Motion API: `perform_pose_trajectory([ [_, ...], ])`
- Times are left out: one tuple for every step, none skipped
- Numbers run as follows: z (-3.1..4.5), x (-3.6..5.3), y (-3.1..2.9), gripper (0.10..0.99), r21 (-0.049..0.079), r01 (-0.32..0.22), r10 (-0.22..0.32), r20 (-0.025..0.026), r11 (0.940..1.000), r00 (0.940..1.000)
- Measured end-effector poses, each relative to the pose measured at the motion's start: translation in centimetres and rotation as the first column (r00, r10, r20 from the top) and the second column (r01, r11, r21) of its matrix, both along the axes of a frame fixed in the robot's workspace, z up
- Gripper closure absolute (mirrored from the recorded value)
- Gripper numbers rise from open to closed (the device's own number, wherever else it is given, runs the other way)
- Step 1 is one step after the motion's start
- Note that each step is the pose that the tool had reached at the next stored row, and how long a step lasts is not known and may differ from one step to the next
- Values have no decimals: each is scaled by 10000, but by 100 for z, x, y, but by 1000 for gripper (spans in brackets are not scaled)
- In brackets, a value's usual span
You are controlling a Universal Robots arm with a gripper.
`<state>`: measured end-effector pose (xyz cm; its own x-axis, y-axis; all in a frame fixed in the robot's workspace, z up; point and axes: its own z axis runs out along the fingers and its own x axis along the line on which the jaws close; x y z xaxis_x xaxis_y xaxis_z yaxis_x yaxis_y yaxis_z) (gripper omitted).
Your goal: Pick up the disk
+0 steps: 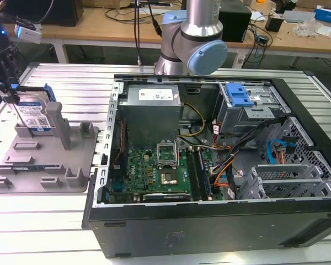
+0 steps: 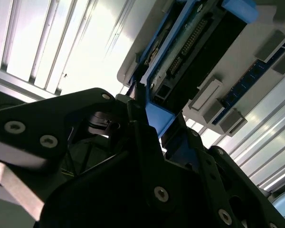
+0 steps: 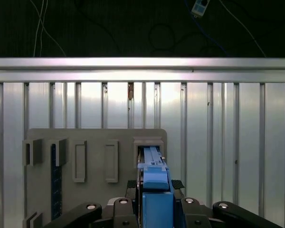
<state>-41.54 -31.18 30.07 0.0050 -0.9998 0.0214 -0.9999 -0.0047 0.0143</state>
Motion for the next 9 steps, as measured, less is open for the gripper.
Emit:
perform_pose_trajectory([
  [-1, 0, -1, 722, 0, -1, 1, 0, 10000, 10000],
  [-1, 0, -1, 722, 0, -1, 1, 0, 10000, 10000],
  [-2, 0, -1, 722, 0, -1, 1, 0, 10000, 10000],
  [-2, 0, -1, 722, 3, -1, 1, -1, 10000, 10000],
  [-2, 0, -1, 722, 4, -1, 1, 0, 10000, 10000],
  [-2, 0, 0, 722, 6, 0, 0, 1, 10000, 10000],
  [-2, 0, -1, 722, 6, 0, 0, 1, 10000, 10000],
  [2, 0, -1, 722, 7, -1, 1, 3, 10000, 10000],
  [12, 0, -1, 722, 8, -1, 1, 6, 10000, 10000],
])
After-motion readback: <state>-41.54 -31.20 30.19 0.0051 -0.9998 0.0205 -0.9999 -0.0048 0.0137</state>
